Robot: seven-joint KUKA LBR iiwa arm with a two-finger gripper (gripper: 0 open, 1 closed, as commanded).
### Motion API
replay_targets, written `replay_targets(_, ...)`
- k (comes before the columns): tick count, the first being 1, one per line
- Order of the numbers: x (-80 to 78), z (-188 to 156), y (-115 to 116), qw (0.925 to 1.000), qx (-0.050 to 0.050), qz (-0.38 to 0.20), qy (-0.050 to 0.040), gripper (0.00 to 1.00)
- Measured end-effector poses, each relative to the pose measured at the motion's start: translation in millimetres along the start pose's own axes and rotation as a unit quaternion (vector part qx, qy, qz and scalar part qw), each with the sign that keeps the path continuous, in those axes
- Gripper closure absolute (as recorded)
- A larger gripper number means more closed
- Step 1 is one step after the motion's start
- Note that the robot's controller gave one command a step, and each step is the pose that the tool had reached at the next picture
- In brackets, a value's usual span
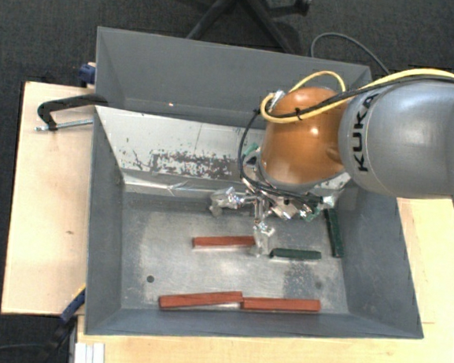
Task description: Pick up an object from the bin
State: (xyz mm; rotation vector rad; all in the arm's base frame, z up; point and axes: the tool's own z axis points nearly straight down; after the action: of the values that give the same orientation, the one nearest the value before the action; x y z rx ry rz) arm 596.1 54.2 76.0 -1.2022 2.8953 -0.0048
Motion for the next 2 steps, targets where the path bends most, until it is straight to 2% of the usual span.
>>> replay_targets(1,-1.9,0.3,3.2,1.0000,-0.003,-0.002,-0.0003,1.00)
replay_targets(2,-26.9,-86.0,16.7,0.9972,0.001,-0.075,-0.0039,1.00)
